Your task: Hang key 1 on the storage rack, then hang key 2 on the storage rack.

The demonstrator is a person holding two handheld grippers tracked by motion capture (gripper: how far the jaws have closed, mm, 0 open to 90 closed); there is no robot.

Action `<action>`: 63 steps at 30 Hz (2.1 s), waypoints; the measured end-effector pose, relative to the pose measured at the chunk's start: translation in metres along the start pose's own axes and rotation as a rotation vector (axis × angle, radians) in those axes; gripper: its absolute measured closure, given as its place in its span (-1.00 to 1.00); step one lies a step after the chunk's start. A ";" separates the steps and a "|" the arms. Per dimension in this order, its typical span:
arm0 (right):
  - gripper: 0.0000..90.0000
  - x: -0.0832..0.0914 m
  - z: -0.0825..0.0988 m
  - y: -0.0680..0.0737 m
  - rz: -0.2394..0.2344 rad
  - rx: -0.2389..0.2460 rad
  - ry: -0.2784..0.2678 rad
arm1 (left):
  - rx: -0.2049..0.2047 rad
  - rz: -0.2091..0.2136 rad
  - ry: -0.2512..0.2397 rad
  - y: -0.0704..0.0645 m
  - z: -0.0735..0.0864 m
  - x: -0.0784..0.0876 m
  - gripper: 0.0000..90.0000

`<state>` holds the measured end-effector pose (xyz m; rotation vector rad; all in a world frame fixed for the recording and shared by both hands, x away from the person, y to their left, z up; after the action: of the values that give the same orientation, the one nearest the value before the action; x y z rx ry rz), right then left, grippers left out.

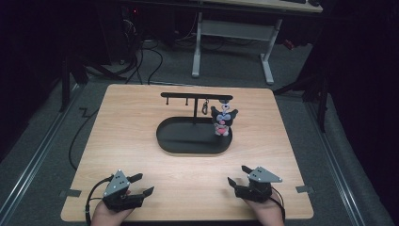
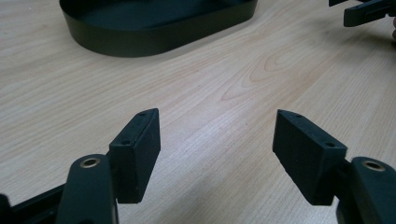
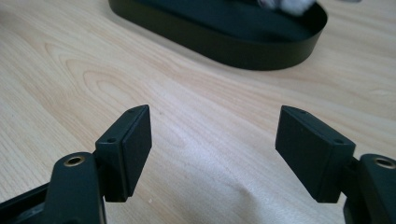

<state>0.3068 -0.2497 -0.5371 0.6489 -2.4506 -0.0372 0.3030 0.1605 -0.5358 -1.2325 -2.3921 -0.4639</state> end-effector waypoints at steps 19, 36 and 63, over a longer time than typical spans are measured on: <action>-0.53 0.001 -0.001 -0.006 -0.011 -0.138 0.010 | -0.001 0.009 0.000 0.001 0.001 -0.001 -0.28; -0.93 0.016 -0.032 0.078 -0.131 -0.119 -0.041 | -0.006 0.018 0.010 0.001 0.002 -0.004 -0.27; -0.91 0.012 -0.026 0.064 -0.087 -0.139 -0.042 | 0.004 0.027 0.006 0.000 0.004 -0.004 -0.27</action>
<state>0.2850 -0.1954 -0.4981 0.6986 -2.4324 -0.2559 0.3047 0.1594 -0.5409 -1.2583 -2.3676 -0.4538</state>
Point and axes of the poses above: each handheld gripper's, and its own axes: x roughly backward along the jaws, z roughly out of its underside, y roughly to its left, the point moved 3 cm from there along -x, roughly forward along the jaws, and after that the axes turned 14 degrees about -x, right-handed, at the moved point
